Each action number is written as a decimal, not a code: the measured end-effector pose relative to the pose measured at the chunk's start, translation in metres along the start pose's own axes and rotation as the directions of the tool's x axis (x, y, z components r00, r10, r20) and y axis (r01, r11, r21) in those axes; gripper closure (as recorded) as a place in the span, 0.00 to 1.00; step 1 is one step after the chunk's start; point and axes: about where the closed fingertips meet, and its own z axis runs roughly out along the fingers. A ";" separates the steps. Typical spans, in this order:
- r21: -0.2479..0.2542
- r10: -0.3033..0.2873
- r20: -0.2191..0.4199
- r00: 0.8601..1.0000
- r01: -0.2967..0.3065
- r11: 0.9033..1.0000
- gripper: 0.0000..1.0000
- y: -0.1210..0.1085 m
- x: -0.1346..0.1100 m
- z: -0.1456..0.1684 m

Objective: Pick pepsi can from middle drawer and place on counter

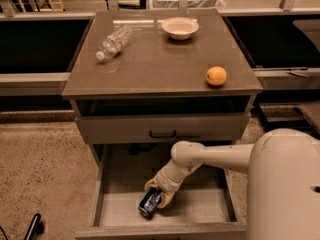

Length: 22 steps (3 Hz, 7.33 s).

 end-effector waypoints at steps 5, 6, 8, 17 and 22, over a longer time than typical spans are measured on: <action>-0.047 -0.035 0.021 0.999 0.036 0.998 0.36 -0.005 -0.017 0.036; -0.009 -0.049 0.038 0.998 0.049 0.999 0.59 -0.006 -0.022 0.030; 0.229 -0.096 0.093 0.991 0.073 0.971 1.00 -0.018 -0.057 -0.049; 0.400 0.145 -0.435 0.889 0.047 0.915 1.00 -0.258 -0.267 -0.403; 0.631 0.720 -0.184 0.669 -0.482 0.608 1.00 -0.218 -0.181 -0.494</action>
Offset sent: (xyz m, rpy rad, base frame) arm -0.0088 0.0368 -0.0234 -0.0121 0.0186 0.0675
